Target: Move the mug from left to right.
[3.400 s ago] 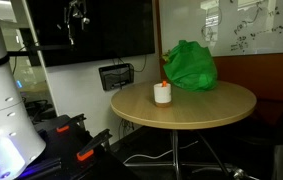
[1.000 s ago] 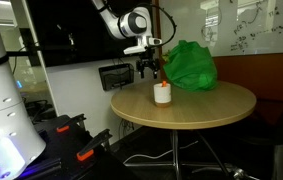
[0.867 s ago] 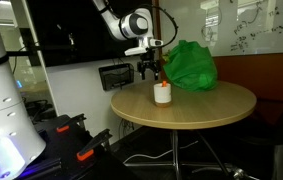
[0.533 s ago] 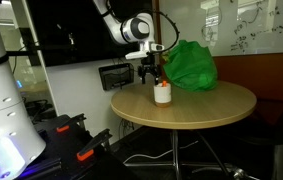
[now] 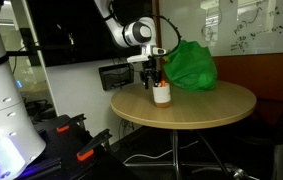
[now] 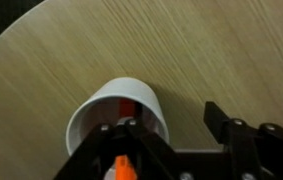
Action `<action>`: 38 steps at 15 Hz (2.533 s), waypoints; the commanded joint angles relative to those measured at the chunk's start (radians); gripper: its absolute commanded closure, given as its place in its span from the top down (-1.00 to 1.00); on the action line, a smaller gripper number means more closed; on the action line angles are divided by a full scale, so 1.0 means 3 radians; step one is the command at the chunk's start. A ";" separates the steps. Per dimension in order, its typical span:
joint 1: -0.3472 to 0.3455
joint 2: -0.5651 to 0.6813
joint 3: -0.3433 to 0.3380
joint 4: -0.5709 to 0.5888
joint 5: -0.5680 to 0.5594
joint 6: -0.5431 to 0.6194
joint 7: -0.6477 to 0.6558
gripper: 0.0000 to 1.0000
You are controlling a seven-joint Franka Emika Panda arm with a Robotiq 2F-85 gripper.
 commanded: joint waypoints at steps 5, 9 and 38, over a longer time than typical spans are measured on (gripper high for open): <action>0.0025 0.0054 -0.0060 0.0045 -0.0151 -0.0015 0.0115 -0.87; 0.0017 0.0049 -0.0069 0.0058 -0.0183 -0.0014 0.0110 -0.95; 0.0367 0.0008 0.0240 0.0169 0.0101 0.0026 0.0534 -0.19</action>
